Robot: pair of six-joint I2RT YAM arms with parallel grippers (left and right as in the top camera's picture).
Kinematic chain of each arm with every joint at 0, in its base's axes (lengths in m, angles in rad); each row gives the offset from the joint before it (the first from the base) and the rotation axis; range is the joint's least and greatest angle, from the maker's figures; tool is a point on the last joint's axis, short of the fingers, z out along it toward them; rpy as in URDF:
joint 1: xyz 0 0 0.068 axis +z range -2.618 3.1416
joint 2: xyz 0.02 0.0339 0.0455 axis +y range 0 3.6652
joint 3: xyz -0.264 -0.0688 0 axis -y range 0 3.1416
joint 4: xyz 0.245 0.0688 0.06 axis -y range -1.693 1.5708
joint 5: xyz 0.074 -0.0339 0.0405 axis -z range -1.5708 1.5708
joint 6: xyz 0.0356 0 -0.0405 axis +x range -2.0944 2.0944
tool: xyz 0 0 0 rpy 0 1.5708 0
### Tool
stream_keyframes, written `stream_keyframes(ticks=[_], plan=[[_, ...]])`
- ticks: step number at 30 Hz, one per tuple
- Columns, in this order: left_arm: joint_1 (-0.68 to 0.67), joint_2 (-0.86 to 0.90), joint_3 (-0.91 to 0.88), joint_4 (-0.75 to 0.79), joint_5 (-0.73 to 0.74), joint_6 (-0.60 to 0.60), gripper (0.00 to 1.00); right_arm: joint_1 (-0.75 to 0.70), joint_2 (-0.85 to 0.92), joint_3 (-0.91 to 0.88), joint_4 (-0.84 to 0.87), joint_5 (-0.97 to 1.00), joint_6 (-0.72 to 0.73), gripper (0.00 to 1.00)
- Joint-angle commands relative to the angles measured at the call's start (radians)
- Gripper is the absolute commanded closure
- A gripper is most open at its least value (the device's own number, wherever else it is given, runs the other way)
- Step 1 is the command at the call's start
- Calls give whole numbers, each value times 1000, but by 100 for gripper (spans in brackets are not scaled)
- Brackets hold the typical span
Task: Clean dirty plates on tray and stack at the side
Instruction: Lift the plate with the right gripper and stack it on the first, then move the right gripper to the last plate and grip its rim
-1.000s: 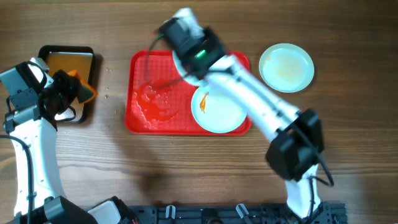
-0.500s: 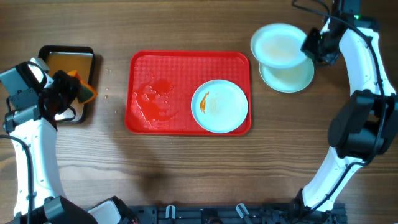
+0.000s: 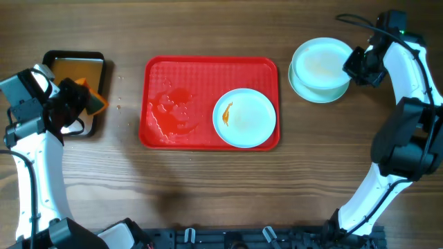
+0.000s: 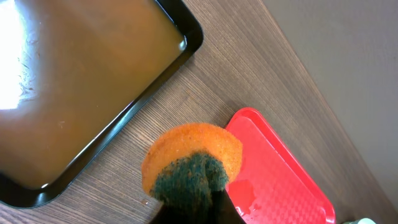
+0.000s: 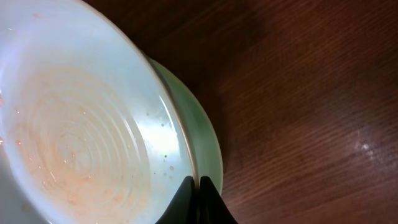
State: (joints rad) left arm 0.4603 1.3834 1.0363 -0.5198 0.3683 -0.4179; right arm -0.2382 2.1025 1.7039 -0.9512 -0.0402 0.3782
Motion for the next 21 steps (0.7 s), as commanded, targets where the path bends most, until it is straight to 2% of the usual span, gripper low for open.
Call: stream_keyframes(ticks=[1,4,5,6,7,8,9,15,16,18,19,21], plan=[[3,5,-4,6,2,-5,96,0,-12,-12,-45,8,-12,96],[3,5,-4,6,2,-5,96,0,-12,-12,-108,-5,-12,96],[3,5,-4,6,2,-5,96,0,-12,-12,-121,-36,-12,87],[3,5,-4,6,2,-5,96,0,-12,-12,-129,-71,-13,67],[3,5,-4,6,2,-6,96,0,-12,-12,-136,-119,-25,29],[3,5,-4,6,2,-5,96,1,-12,-12,-136,-187,-72,16],[3,5,-4,6,2,-5,96,6,-12,-12,-135,-239,-113,7],[3,5,-4,6,2,-5,96,139,-12,-12,-139,-365,-240,6],[3,5,-4,6,2,-5,96,211,-12,-12,-134,-364,-278,8],[3,5,-4,6,2,-5,96,312,-12,-12,-109,-283,-264,15],[3,5,-4,6,1,-5,96,385,-12,-12,-100,-167,-206,20],[3,5,-4,6,1,-5,96,455,-12,-12,-118,-61,-137,30]])
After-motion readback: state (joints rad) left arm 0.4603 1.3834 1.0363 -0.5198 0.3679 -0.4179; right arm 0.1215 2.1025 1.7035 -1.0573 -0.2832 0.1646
